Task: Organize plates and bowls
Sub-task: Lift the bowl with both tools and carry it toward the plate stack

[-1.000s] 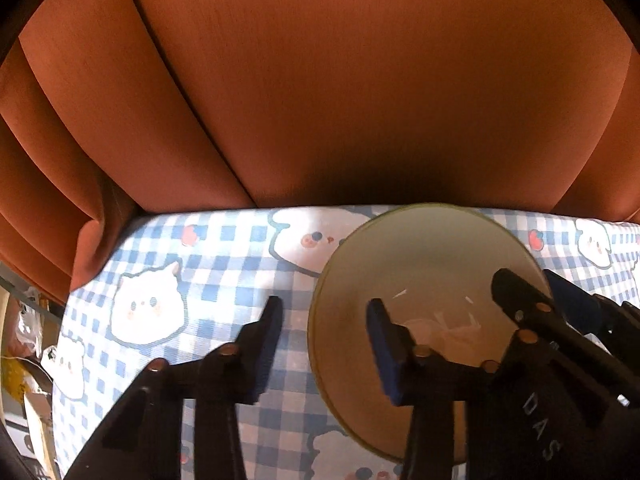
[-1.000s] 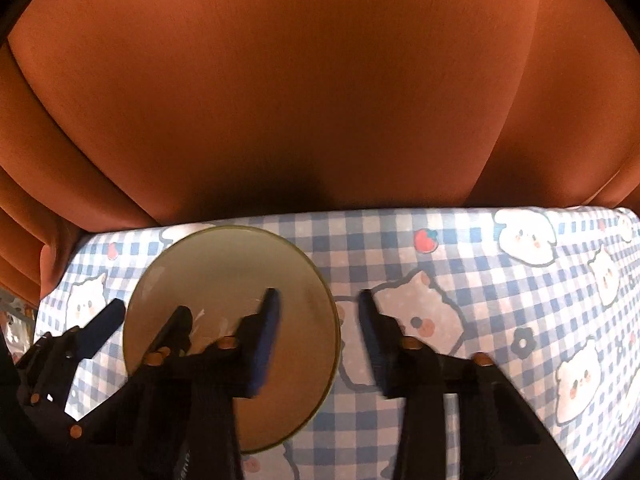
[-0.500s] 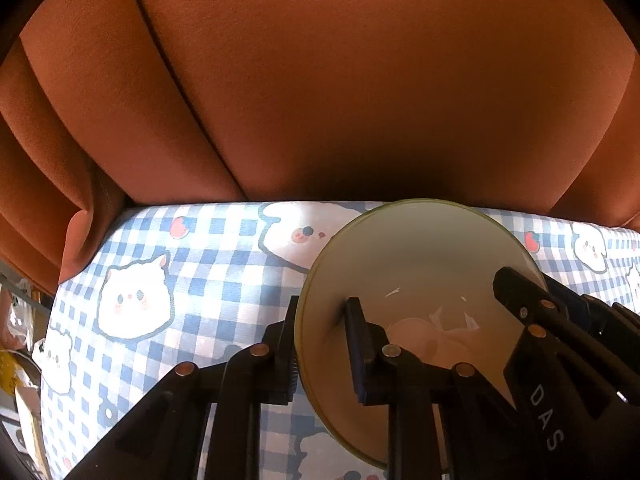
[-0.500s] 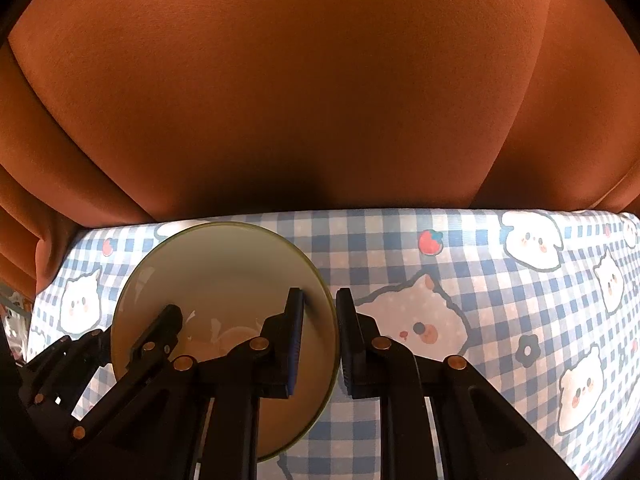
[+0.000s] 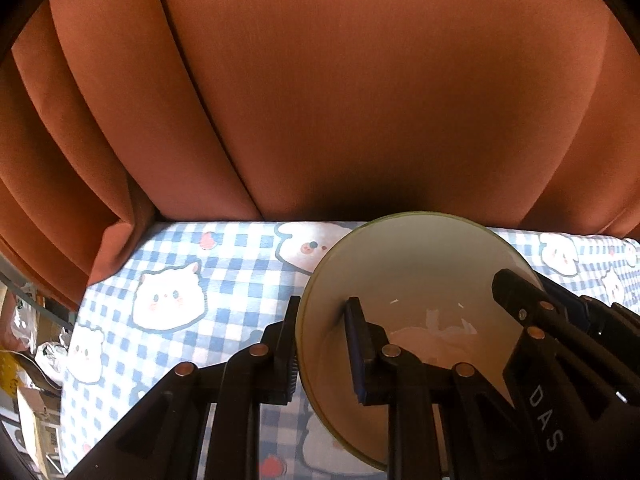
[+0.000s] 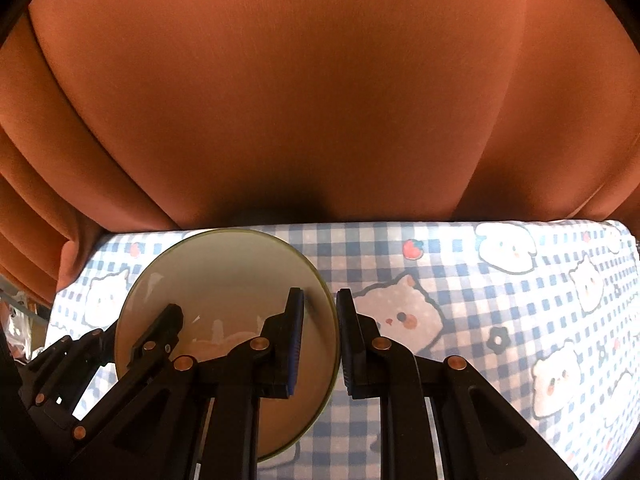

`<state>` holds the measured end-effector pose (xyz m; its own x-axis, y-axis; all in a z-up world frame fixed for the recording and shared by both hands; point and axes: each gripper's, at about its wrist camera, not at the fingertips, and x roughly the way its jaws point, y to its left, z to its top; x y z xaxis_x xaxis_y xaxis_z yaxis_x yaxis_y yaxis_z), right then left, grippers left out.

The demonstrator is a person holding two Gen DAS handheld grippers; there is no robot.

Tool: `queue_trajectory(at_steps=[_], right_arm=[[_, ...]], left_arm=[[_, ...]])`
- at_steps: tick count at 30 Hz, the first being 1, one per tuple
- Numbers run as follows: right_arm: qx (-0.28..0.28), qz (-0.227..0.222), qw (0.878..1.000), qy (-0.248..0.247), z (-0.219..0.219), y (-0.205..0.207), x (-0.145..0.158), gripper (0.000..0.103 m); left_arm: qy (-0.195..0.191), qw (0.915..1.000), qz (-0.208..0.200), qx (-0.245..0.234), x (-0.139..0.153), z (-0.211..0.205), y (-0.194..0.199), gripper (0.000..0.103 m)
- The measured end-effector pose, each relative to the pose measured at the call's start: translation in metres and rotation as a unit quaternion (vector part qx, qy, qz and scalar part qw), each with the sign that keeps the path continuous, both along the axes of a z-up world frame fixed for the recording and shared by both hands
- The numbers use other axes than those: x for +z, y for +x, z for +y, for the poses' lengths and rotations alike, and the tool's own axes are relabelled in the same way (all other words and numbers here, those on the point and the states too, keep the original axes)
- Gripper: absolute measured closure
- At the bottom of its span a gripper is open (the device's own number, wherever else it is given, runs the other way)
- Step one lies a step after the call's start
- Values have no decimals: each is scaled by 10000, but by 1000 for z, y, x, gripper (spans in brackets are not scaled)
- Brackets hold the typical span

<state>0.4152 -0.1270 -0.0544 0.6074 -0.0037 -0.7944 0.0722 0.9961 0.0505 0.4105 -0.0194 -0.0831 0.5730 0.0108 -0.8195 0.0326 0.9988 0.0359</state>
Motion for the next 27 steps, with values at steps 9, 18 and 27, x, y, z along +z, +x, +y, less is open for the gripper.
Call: queue_trajectory(at_steps=[9, 18, 27], right_arm=[[-37, -242, 9997, -38, 2, -52, 43, 83], [-50, -434, 9990, -36, 7, -113, 73, 83], [-111, -588, 9982, 60, 5, -180, 86, 83]], left_arm=[[-64, 9997, -239, -39, 43, 5, -46, 85], [-84, 9991, -426, -41, 73, 8, -98, 85], [17, 9983, -568, -120, 90, 4, -152, 84]])
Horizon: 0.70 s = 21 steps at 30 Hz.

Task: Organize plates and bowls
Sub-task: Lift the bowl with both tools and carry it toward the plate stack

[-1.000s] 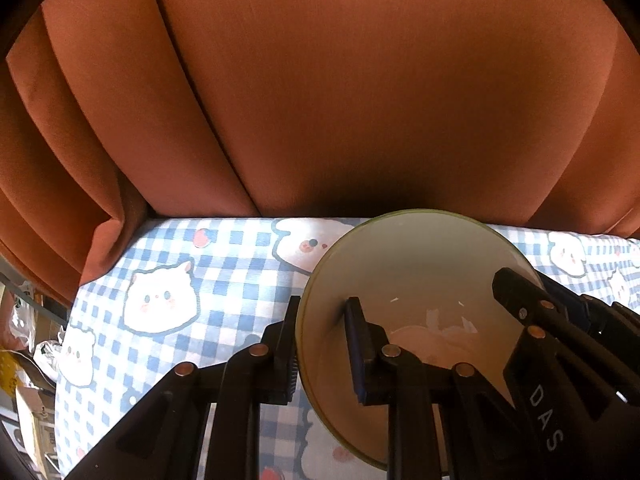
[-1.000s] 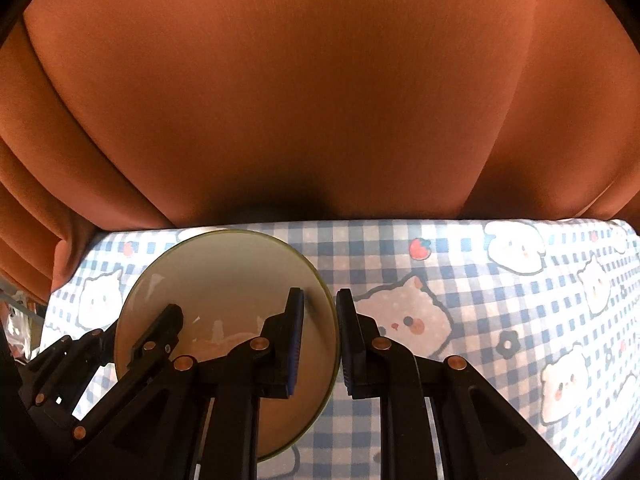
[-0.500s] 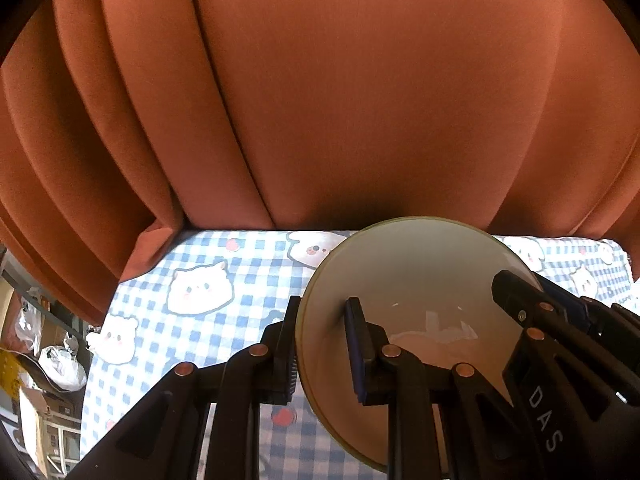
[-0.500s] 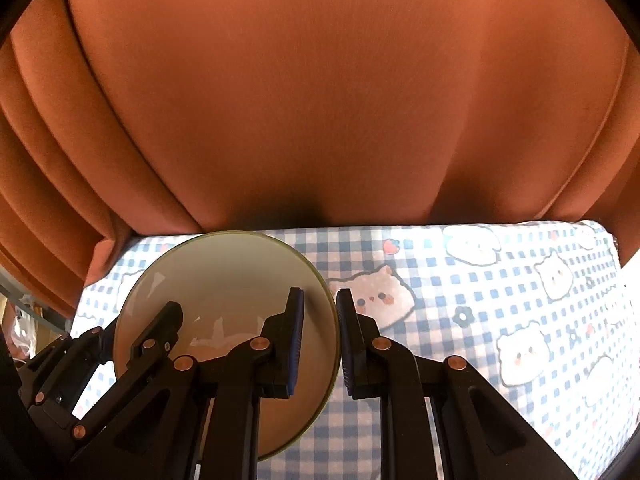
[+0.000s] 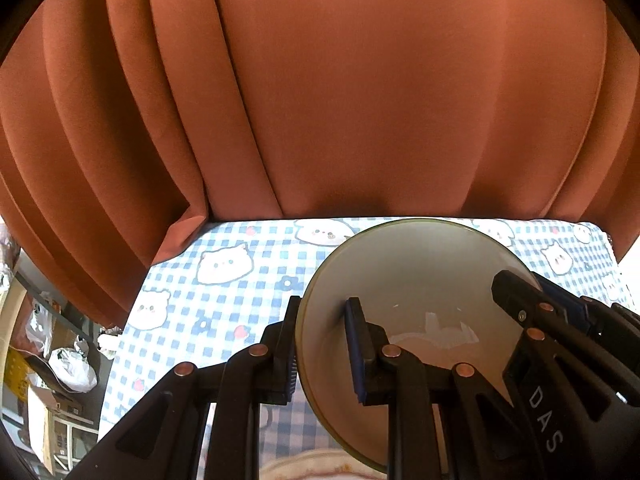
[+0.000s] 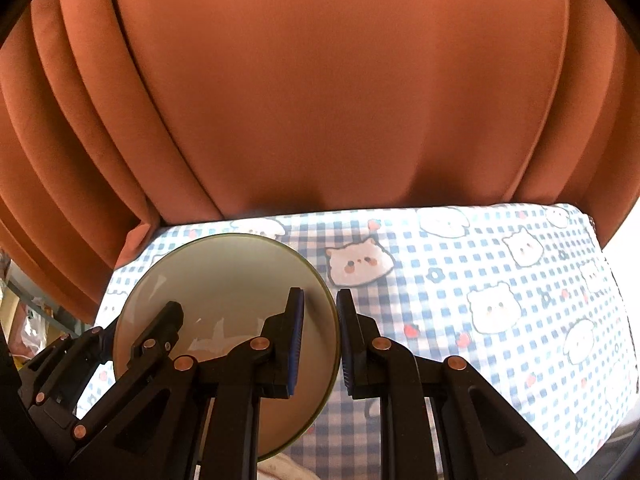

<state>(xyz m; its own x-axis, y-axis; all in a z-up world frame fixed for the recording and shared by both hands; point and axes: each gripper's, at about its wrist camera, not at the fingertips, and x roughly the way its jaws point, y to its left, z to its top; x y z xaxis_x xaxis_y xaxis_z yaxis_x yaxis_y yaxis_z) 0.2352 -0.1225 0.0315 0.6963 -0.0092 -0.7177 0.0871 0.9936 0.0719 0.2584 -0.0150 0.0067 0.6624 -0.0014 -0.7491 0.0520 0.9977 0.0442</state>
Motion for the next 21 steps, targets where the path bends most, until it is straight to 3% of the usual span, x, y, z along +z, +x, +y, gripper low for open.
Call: queue_trajectory(at_steps=[11, 21], right_arm=[[-74, -140, 9999, -32, -17, -65, 9, 83], [-195, -238, 9995, -29, -59, -121, 5, 83]], left_arm=[[-36, 9998, -136, -123, 5, -12, -51, 84], [-65, 9995, -199, -244, 3, -47, -91, 83]])
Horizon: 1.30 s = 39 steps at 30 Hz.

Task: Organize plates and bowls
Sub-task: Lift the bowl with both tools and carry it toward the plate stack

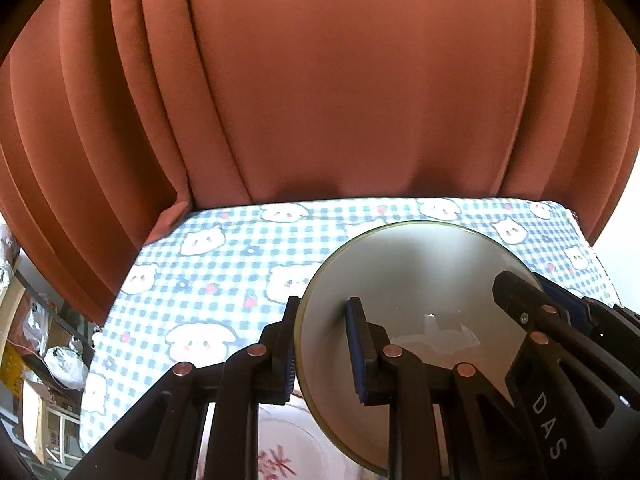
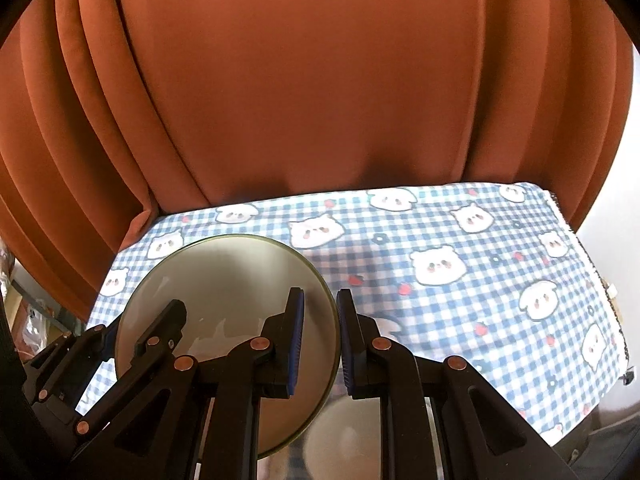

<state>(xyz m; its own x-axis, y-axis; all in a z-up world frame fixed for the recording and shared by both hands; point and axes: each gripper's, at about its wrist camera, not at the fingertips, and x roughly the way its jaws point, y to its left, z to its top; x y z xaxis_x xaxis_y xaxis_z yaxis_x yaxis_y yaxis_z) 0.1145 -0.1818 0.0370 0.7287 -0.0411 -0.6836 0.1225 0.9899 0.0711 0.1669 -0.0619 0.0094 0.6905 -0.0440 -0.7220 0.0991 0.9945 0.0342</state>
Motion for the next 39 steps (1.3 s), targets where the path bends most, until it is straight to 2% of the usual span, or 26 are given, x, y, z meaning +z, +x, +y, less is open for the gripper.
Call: queue_trajectory(at_steps=[11, 21, 39], right_arm=[[73, 243, 9996, -88, -49, -34, -21, 83], [286, 641, 9975, -118, -77, -48, -53, 83], [588, 1196, 9909, -203, -73, -43, -95, 83]], left_arm=[[-81, 9996, 262, 35, -18, -45, -35, 82], [-72, 9977, 652, 158, -44, -71, -56, 82], [-64, 9914, 1255, 372, -87, -68, -60, 82]])
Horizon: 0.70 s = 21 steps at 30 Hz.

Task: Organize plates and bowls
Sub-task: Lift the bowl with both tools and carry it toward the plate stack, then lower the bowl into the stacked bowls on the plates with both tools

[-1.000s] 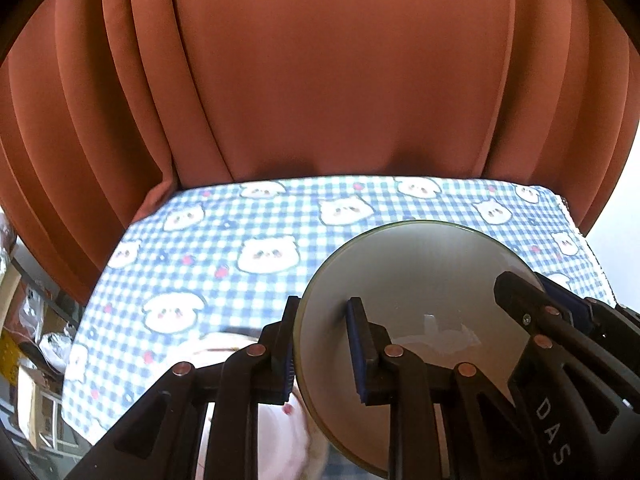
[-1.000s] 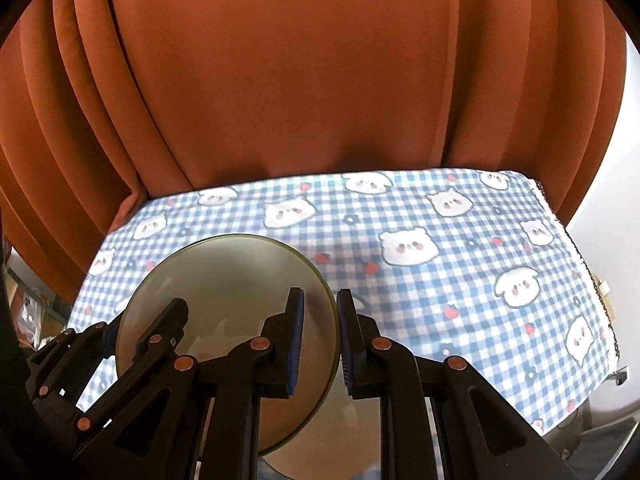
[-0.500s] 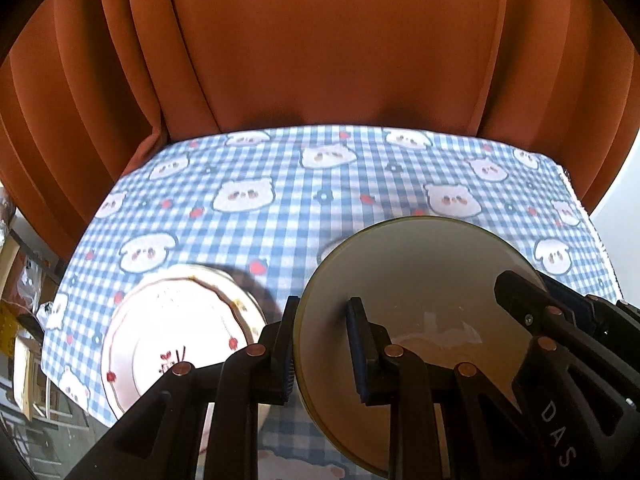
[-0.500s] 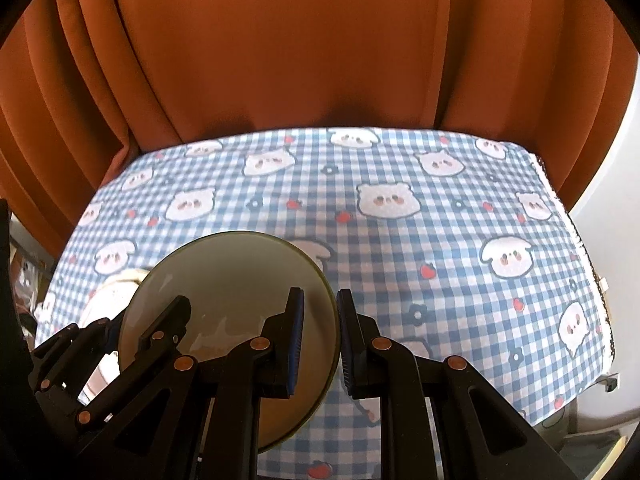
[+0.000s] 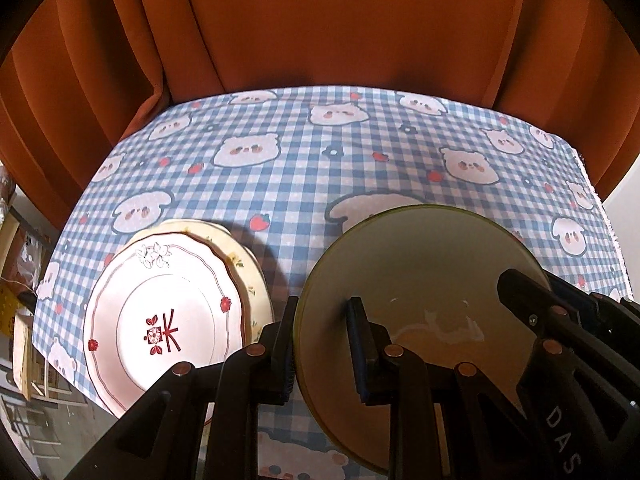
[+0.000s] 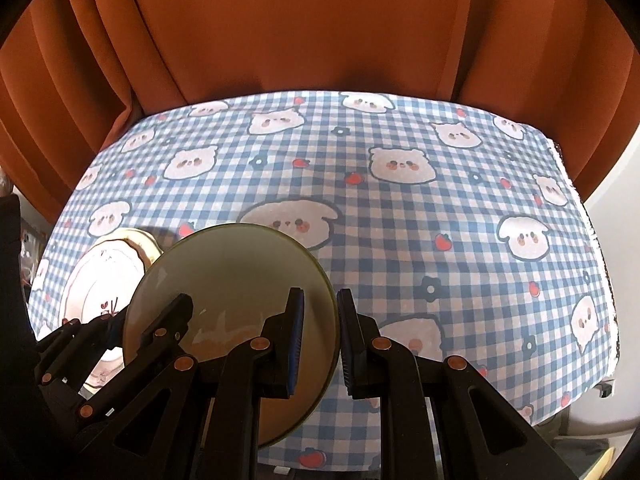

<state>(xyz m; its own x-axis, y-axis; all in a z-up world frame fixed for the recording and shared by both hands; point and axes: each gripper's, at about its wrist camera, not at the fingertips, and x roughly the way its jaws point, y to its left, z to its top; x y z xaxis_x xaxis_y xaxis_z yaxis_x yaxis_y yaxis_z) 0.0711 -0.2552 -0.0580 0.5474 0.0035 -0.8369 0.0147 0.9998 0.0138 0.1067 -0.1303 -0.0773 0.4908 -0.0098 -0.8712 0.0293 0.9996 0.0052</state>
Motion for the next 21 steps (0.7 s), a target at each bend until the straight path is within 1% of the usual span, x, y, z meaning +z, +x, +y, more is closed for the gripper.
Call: queue_trajectory(at_steps=[7, 14, 21], right_arm=[[41, 170, 9998, -132, 8, 6, -12, 83], [-11, 145, 9992, -372, 12, 8, -14, 83], [-154, -39, 9992, -374, 13, 2, -16, 83]], left_arm=[[-72, 9995, 299, -1, -16, 6, 4, 82], [-193, 9987, 458, -150, -24, 5, 7, 81], [-123, 9984, 392, -387, -25, 2, 5, 81]])
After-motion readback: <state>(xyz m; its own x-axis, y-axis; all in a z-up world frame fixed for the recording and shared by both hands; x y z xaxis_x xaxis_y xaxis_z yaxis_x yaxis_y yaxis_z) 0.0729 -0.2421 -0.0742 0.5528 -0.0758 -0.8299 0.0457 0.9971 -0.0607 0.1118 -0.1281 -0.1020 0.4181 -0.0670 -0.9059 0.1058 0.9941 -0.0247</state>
